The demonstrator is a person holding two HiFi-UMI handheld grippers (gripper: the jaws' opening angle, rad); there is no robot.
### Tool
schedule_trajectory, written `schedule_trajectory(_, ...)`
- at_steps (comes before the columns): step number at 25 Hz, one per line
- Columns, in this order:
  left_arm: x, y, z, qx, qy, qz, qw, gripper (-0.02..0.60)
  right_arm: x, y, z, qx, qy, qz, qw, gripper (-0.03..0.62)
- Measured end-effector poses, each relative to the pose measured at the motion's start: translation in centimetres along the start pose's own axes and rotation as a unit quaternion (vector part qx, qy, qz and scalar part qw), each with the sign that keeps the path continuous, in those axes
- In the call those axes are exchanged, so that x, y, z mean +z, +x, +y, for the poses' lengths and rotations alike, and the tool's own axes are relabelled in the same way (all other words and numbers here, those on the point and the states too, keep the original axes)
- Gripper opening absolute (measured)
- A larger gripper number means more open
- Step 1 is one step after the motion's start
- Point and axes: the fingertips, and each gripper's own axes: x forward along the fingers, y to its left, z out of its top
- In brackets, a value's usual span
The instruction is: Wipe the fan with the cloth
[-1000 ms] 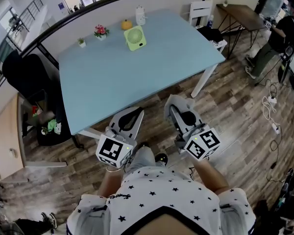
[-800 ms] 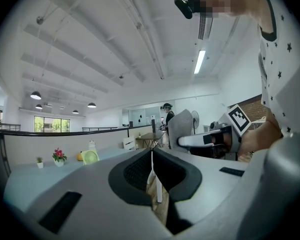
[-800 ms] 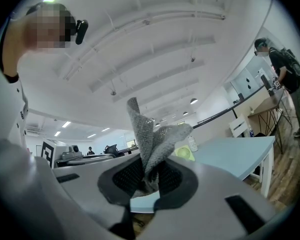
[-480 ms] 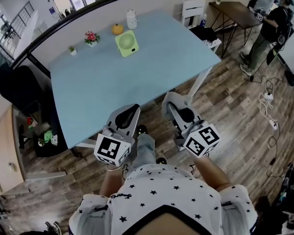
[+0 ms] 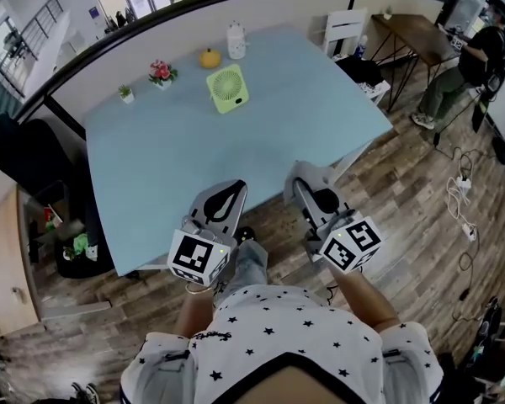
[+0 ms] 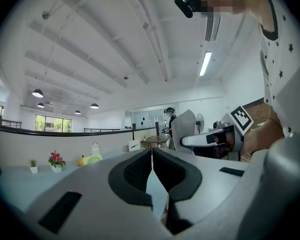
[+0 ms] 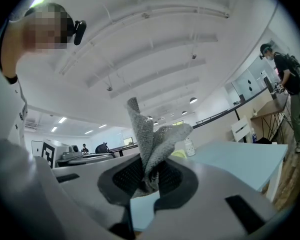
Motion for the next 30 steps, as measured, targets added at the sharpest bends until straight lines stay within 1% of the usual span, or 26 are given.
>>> schedule_trajectory(3, -0.1, 1.3, 2.4, 0.009, -0.005, -0.001, 0.9999, 0.031, 0.3, 2.6, -1.2, 0.005, -0.005, 0.006, 1.000, 0.040)
schedule_trajectory(9, 0.0, 3.5, 7.5, 0.028, 0.000, 0.002, 0.9996, 0.031, 1.0, 8.2, -2.9, 0.015, -0.009, 0.015, 1.000, 0.040)
schedule_trajectory(17, 0.2, 6.0, 14.3, 0.046, 0.000, 0.005, 0.9989, 0.031, 1.4, 15.1, -5.2, 0.016, -0.010, 0.027, 0.999, 0.040)
schedule_trajectory(22, -0.5, 6.5, 18.3, 0.059, -0.005, 0.011, 0.9982, 0.031, 0.8, 19.7, -6.1, 0.018, -0.013, 0.038, 0.999, 0.040)
schedule_trajectory(26, -1.4, 6.3, 20.7, 0.070, -0.014, 0.014, 0.9973, 0.032, 0.1, 22.9, -6.2, 0.025, -0.020, 0.049, 0.998, 0.040)
schedule_trajectory(30, -2.4, 5.7, 22.6, 0.092, -0.022, 0.021, 0.9953, 0.031, -1.0, 25.4, -6.1, 0.034, -0.029, 0.065, 0.997, 0.040)
